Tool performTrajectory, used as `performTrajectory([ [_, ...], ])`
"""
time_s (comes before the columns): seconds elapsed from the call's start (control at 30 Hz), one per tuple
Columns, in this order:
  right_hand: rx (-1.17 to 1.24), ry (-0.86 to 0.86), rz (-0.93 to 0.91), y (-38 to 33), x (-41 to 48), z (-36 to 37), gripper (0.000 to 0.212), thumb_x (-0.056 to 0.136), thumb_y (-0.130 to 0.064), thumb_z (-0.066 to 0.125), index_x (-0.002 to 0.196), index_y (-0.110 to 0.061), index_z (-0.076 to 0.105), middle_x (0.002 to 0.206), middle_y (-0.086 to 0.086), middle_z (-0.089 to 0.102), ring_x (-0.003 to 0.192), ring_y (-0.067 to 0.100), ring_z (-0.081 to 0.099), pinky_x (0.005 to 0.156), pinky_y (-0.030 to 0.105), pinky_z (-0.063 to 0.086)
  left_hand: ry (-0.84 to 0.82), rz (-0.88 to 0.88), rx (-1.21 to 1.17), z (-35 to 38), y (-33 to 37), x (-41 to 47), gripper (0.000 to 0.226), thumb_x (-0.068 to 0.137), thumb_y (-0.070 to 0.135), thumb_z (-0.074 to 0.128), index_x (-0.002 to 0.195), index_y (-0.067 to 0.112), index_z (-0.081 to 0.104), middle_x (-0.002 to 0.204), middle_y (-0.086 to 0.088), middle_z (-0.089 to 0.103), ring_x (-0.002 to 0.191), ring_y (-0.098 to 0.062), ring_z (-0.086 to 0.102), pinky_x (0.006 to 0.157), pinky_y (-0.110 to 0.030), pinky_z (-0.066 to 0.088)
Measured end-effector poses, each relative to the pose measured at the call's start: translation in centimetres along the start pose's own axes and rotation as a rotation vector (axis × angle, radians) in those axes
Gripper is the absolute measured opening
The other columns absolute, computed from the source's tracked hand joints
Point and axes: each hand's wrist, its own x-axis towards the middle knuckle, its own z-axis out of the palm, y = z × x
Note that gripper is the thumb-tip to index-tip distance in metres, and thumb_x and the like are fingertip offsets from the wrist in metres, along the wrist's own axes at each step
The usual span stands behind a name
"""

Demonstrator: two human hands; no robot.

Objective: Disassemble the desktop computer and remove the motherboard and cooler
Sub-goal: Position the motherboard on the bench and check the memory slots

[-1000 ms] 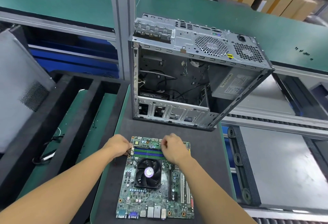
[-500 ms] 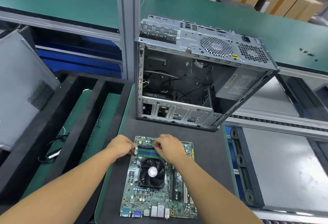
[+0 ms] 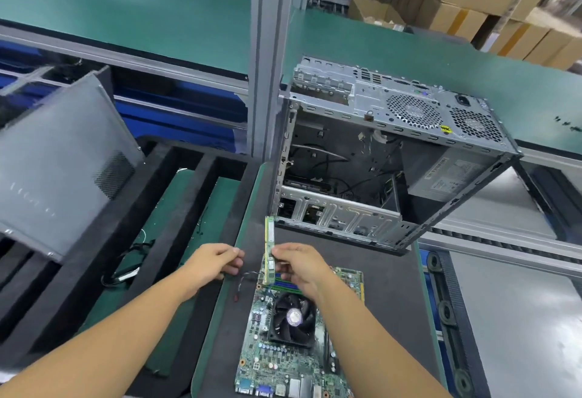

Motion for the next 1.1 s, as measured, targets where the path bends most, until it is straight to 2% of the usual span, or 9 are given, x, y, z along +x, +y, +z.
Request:
performTrajectory([
  [0.13, -0.142, 0.037, -0.035, -0.7, 0.7, 5.0, 0.003, 0.089, -0.005, 0.069, 0.089, -0.006, 0.067, 0.075, 0.01, 0.065, 0.051, 0.014, 0.06, 0.046, 0.023, 0.044, 0.131, 0.033, 0.11, -2.9, -2.1, -0.5, 0.02, 0.098, 0.01, 0.054, 0.097, 0.015, 0.074, 0.087, 0.001, 0.075, 0.074, -0.013, 0.065, 0.068, -0.022, 0.05],
  [0.3, -0.301, 0.102, 0.003, -0.5, 3.2, 10.8, 0.013, 0.088, -0.004, 0.067, 0.101, 0.001, 0.066, 0.079, 0.017, 0.067, 0.048, 0.017, 0.064, 0.047, 0.026, 0.053, 0.06, -0.085, 0.252, -5.4, -6.1, -1.3, 0.016, 0.094, 0.009, 0.058, 0.094, 0.015, 0.072, 0.067, 0.001, 0.068, 0.051, -0.005, 0.054, 0.047, -0.015, 0.038],
  [0.4, -0.428, 0.168, 0.064, 0.4, 4.5, 12.8, 0.021, 0.084, 0.001, 0.069, 0.104, 0.003, 0.063, 0.09, 0.02, 0.072, 0.071, 0.029, 0.074, 0.071, 0.044, 0.062, 0.059, -0.13, 0.212, -6.1, -7.3, -1.3, 0.013, 0.094, 0.01, 0.057, 0.095, 0.016, 0.069, 0.089, -0.007, 0.073, 0.069, -0.012, 0.064, 0.051, -0.018, 0.04],
  [0.47, -0.564, 0.204, 0.093, 1.3, 4.8, 13.4, 0.024, 0.082, -0.002, 0.072, 0.101, 0.0, 0.058, 0.098, 0.017, 0.073, 0.085, 0.028, 0.074, 0.076, 0.039, 0.062, 0.034, -0.165, 0.192, -6.4, -7.7, -1.3, 0.013, 0.096, 0.012, 0.056, 0.099, 0.018, 0.067, 0.098, -0.003, 0.07, 0.073, -0.012, 0.065, 0.052, -0.018, 0.042],
  [0.6, -0.612, 0.275, 0.113, 2.7, 5.2, 13.5, 0.016, 0.088, -0.007, 0.067, 0.08, -0.007, 0.053, 0.091, 0.01, 0.072, 0.059, 0.015, 0.066, 0.042, 0.016, 0.047, -0.035, -0.167, 0.185, -6.4, -7.9, -0.8, 0.025, 0.099, 0.013, 0.05, 0.12, 0.021, 0.061, 0.109, 0.002, 0.065, 0.081, -0.011, 0.065, 0.054, -0.016, 0.044],
  [0.73, -0.724, 0.317, 0.043, 3.3, 5.6, 14.1, 0.029, 0.093, -0.009, 0.056, 0.068, -0.019, 0.044, 0.11, 0.016, 0.07, 0.1, 0.029, 0.07, 0.086, 0.037, 0.059, -0.096, -0.168, 0.216, -6.3, -7.7, -0.3, 0.036, 0.101, 0.015, 0.048, 0.135, 0.021, 0.054, 0.113, 0.004, 0.062, 0.085, -0.012, 0.062, 0.055, -0.017, 0.043],
  [0.83, -0.871, 0.372, 0.031, 3.8, 5.8, 14.2, 0.006, 0.088, -0.001, 0.064, 0.087, -0.006, 0.061, 0.11, 0.016, 0.07, 0.101, 0.033, 0.071, 0.085, 0.038, 0.059, -0.127, -0.173, 0.253, -6.4, -7.7, 0.3, 0.039, 0.101, 0.016, 0.048, 0.14, 0.019, 0.05, 0.116, 0.002, 0.061, 0.087, -0.013, 0.062, 0.055, -0.019, 0.043],
  [0.9, -0.925, 0.375, 0.008, 4.2, 5.8, 14.3, 0.015, 0.089, -0.002, 0.065, 0.104, -0.001, 0.064, 0.11, 0.017, 0.069, 0.1, 0.035, 0.07, 0.083, 0.039, 0.058, -0.141, -0.166, 0.279, -6.5, -7.7, 0.7, 0.04, 0.1, 0.017, 0.049, 0.141, 0.018, 0.049, 0.114, 0.003, 0.062, 0.086, -0.014, 0.062, 0.055, -0.02, 0.044],
  [1.1, -0.947, 0.371, -0.089, 3.1, 3.9, 14.3, 0.018, 0.094, -0.01, 0.054, 0.102, 0.002, 0.065, 0.107, 0.021, 0.069, 0.098, 0.039, 0.068, 0.079, 0.038, 0.054, -0.019, -0.016, 0.34, -6.6, -6.7, 1.9, 0.03, 0.099, 0.017, 0.05, 0.127, 0.02, 0.06, 0.122, 0.0, 0.064, 0.103, -0.021, 0.063, 0.088, -0.032, 0.05],
])
